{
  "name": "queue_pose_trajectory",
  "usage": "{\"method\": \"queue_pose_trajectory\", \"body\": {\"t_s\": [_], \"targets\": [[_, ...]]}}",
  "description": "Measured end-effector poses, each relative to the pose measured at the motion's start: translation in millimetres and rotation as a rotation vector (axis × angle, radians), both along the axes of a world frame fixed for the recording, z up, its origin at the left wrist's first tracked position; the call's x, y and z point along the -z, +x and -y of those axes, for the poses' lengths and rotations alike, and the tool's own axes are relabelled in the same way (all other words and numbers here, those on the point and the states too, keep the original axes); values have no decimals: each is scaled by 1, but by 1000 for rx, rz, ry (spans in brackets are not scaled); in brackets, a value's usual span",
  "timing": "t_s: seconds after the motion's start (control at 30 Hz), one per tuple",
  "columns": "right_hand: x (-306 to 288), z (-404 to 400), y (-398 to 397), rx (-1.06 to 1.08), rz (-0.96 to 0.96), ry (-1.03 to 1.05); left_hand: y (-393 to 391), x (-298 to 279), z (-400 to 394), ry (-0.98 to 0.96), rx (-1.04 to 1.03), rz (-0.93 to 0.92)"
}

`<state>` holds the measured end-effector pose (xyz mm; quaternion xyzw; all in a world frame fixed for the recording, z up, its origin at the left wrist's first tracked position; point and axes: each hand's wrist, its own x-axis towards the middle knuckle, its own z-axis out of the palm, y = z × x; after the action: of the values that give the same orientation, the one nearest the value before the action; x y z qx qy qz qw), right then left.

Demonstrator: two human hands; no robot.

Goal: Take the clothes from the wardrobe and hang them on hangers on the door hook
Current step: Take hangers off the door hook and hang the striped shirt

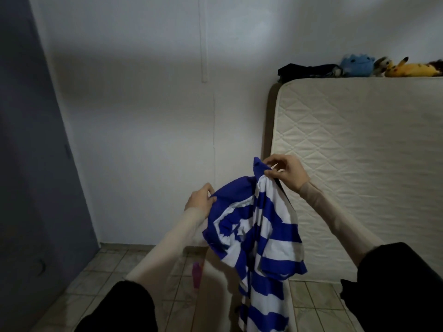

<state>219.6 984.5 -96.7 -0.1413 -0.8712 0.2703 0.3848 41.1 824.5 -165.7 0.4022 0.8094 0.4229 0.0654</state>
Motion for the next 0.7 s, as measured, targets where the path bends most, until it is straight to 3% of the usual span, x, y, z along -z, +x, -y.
{"method": "queue_pose_trajectory", "body": {"t_s": [0.13, 0.27, 0.33, 0.53, 0.7], "targets": [[0, 10, 2, -69, 3, -48, 2, -29, 1, 268, -26, 399], [-6, 15, 1, -129, 9, -22, 0, -44, -1, 339, 87, 724], [-9, 17, 1, -148, 1, -15, 3, -46, 3, 356, 125, 720], [-10, 23, -2, -192, -40, -90, 23, -38, 15, 331, 66, 413], [-10, 28, -1, -179, -152, -246, 46, -24, 16, 390, 122, 409]]}}
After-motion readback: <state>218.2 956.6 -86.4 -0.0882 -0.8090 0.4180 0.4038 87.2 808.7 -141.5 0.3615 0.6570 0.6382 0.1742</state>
